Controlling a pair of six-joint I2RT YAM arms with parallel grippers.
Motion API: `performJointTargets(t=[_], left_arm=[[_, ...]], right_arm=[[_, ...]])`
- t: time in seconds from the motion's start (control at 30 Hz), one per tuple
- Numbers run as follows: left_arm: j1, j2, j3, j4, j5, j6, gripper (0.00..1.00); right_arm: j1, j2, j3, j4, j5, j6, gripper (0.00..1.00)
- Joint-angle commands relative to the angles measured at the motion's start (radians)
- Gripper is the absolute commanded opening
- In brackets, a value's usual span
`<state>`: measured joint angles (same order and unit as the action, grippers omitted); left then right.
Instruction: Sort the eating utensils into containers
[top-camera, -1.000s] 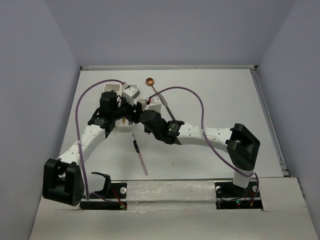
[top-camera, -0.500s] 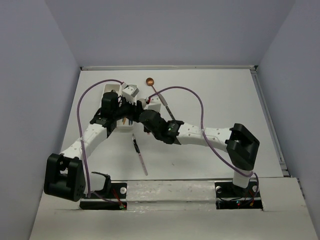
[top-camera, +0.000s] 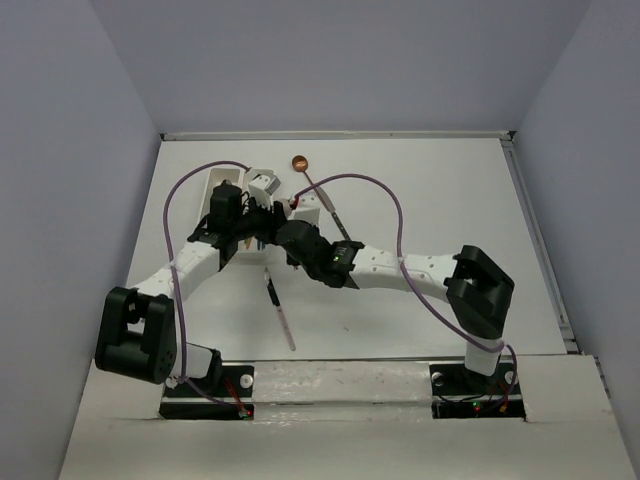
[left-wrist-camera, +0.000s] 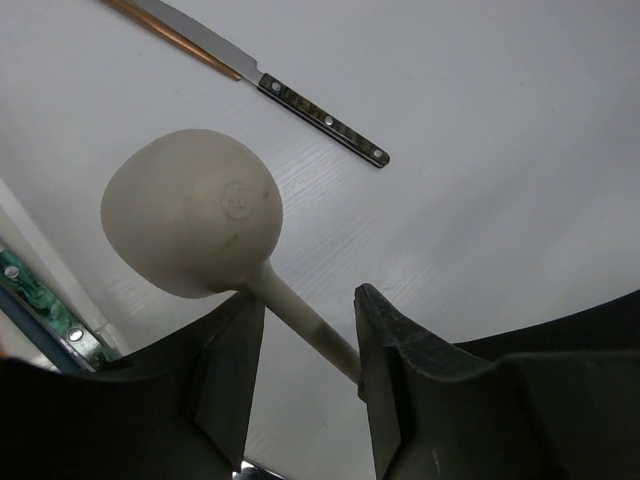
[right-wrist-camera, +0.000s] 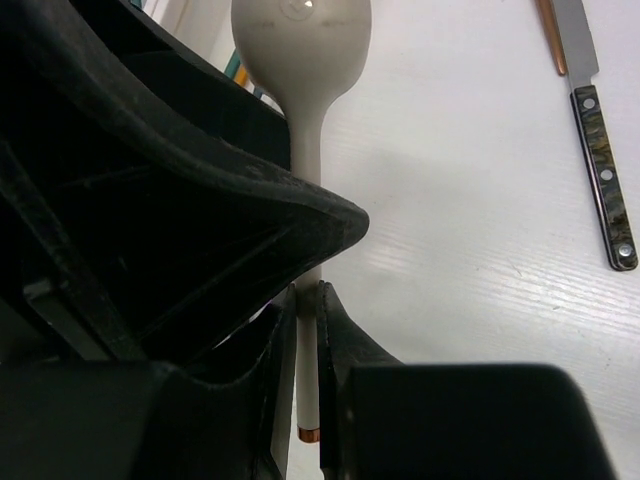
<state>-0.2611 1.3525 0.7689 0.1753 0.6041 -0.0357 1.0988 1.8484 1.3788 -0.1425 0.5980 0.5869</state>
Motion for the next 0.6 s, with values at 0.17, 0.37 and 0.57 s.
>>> performJointTargets(t=[0.17,0.37,0.57], left_arm=[[-0.009,-0.044,-0.037,0.086,0.097,-0.046,0.13],[0.005,-0.059,-0.034,0.066,0.077,-0.02,0.0],[0.006,-0.124,0.033,0.017,-0.143,0.11,0.0]], right_arm=[[-0.005,0.041,0.071,0.11,-0.018,0.002,0.0],[-0.005,0.017,0.034,0.113,-0.006,0.01,0.0],[-0.014,-0.104,-0.047,0.106,-0.133,-0.028,0.13]])
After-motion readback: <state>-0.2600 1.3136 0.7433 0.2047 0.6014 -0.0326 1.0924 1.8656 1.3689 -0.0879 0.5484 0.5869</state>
